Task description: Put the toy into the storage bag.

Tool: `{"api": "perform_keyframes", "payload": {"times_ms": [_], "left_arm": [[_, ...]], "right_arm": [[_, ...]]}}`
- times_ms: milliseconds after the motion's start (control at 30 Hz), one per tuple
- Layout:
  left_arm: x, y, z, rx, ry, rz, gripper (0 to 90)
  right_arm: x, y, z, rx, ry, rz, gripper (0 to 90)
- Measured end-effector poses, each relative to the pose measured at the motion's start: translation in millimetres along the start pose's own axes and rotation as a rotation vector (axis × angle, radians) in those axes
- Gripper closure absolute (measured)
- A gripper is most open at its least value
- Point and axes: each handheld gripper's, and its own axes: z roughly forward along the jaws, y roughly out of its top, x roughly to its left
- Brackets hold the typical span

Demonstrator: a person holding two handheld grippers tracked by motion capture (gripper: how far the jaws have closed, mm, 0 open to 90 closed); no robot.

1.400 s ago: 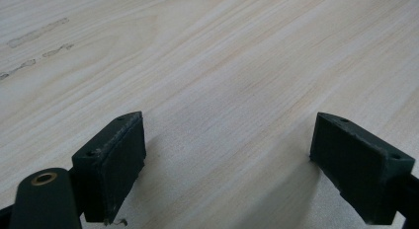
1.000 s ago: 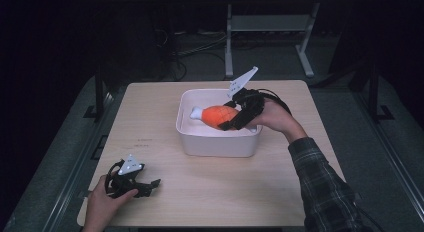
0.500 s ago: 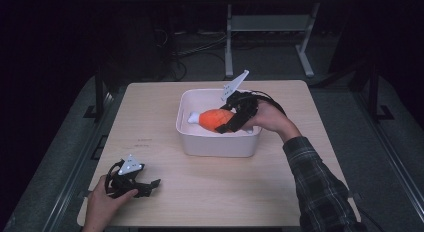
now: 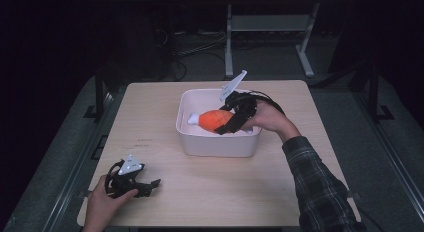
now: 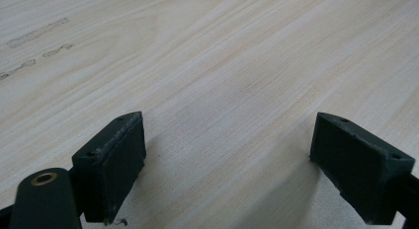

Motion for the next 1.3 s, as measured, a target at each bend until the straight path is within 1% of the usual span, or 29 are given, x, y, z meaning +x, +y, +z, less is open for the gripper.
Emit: {"api": "perform_keyframes", "payload": {"times_ms": [100, 133, 333, 533, 667, 800, 967, 1167, 1200, 1300], "left_arm": [[0.1, 0.0, 0.0, 0.000, 0.000, 0.001, 13.2], [0.1, 0.0, 0.0, 0.000, 0.000, 0.001, 13.2], [0.2, 0.1, 0.0, 0.000, 0.001, 0.003, 13.2], [0.0, 0.1, 0.0, -0.001, -0.001, -0.001, 13.2], [0.0, 0.1, 0.0, -0.001, -0.001, -0.001, 13.2], [0.0, 0.0, 0.1, -0.002, 0.000, 0.000, 13.2], [0.1, 0.0, 0.1, -0.002, -0.001, 0.000, 13.2], [0.0, 0.0, 0.2, -0.003, 0.000, -0.001, 13.2], [-0.1, 0.0, 0.2, -0.004, 0.000, -0.002, 13.2], [0.0, 0.0, 0.2, -0.004, 0.000, -0.001, 13.2]], "right_arm": [[0.1, 0.6, 0.3, -0.004, 0.007, 0.006, 13.9], [0.4, 1.0, -0.4, -0.004, 0.005, 0.014, 13.9], [0.7, 1.2, -3.6, -0.011, -0.002, 0.020, 13.8], [2.1, -1.1, -13.4, -0.027, -0.021, 0.032, 13.8], [2.5, -6.7, -21.8, -0.049, -0.033, 0.046, 13.8], [4.0, -13.3, -28.5, -0.054, -0.047, 0.055, 13.6], [7.1, -22.4, -38.3, -0.080, -0.074, 0.079, 13.1], [14.3, -33.2, -49.2, -0.113, -0.105, 0.099, 11.0], [16.6, -35.5, -51.0, -0.118, -0.112, 0.113, 10.8], [21.2, -41.8, -54.4, -0.125, -0.128, 0.130, 10.4]]}}
